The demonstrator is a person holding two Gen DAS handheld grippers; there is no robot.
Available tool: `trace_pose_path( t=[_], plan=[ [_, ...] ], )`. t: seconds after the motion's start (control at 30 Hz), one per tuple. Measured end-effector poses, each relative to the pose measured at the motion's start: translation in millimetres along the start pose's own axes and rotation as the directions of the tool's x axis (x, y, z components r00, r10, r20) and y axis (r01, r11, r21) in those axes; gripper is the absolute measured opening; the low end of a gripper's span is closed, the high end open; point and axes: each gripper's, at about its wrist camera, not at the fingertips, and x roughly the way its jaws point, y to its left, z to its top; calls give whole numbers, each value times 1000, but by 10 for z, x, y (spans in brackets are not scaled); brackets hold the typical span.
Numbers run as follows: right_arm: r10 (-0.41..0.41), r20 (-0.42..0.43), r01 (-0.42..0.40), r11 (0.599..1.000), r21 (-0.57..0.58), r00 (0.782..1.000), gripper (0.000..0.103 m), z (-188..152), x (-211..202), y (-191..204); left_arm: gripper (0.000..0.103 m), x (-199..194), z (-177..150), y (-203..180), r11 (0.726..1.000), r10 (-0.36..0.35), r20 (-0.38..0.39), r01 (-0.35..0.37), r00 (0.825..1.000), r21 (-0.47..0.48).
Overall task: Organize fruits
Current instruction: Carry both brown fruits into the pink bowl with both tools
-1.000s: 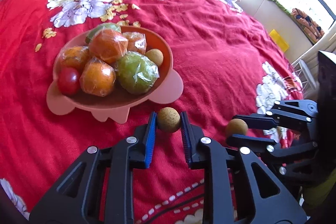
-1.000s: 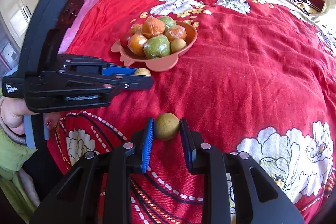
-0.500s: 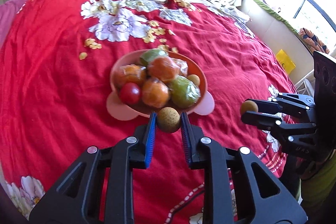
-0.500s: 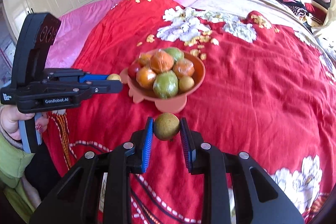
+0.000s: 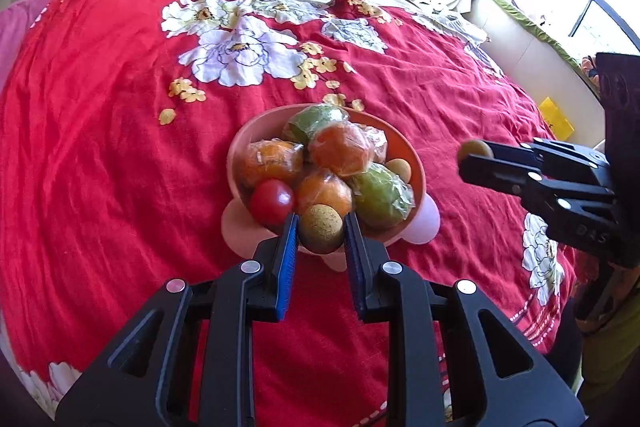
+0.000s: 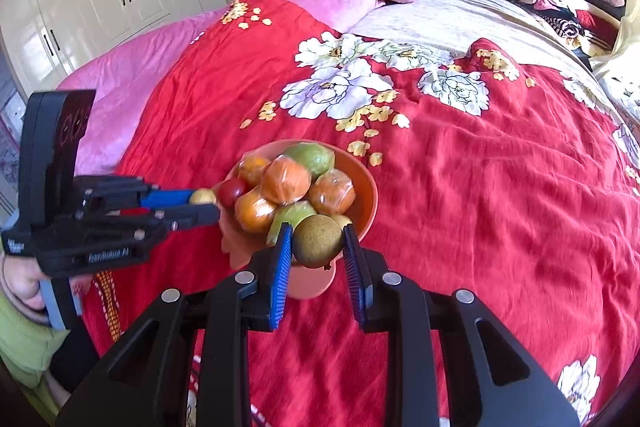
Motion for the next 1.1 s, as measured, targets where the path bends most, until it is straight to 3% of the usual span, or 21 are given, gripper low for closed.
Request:
trace_pose_path(
  t=[1.1],
  plan=[
    [-40,-49,40,999,12,998,25,162,494,-108,19,224,-37,-224,997,14,-28,-12,1000,75]
  ],
)
